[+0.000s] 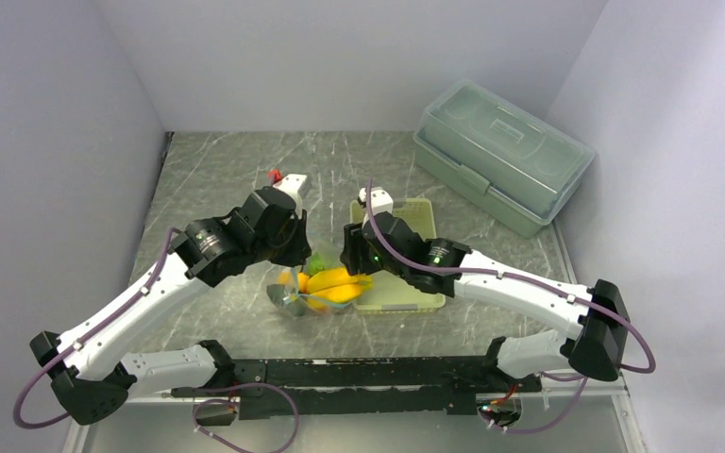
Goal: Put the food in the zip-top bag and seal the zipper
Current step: Adjust the zipper food storage bag at the center of the board.
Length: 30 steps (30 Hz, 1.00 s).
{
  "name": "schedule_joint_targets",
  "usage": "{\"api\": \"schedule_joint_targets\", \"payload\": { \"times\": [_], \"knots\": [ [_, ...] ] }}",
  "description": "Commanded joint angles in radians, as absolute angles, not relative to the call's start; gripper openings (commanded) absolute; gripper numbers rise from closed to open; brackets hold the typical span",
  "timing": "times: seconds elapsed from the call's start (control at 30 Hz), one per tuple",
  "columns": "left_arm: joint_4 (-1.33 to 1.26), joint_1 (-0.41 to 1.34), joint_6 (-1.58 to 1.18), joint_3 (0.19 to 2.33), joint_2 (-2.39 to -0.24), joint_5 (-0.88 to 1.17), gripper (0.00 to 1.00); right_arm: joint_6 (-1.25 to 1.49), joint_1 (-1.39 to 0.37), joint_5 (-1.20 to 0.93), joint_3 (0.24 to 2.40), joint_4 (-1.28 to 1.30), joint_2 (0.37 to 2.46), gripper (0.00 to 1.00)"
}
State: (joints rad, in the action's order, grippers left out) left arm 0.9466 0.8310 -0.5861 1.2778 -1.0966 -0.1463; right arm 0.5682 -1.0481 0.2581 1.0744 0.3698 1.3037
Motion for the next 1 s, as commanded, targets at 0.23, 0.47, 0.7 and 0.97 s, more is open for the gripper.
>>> {"api": "schedule_joint_targets", "payload": {
  "times": [0.23, 0.47, 0.7, 0.97],
  "knots": [
    [0.871, 0.830, -0.571, 1.273, -1.049, -0.107, 0.03, 0.558, -1.023, 0.303, 1.095, 0.419, 1.269, 0.12],
    [0.919, 0.829, -0.565, 1.290, -1.042, -0.177, 0.05, 0.451, -1.022, 0.298, 1.314, 0.562, 1.270, 0.00],
    [0.929, 0.828, -0.572, 1.284, -1.043, -0.210, 0.07, 0.327, -1.033, 0.167, 1.645, 0.714, 1.419, 0.00],
    [0.969, 0.827, -0.561, 1.312, -1.037, -0.228, 0.07, 0.370, -1.014, 0.145, 1.538, 0.634, 1.454, 0.00]
  ]
}}
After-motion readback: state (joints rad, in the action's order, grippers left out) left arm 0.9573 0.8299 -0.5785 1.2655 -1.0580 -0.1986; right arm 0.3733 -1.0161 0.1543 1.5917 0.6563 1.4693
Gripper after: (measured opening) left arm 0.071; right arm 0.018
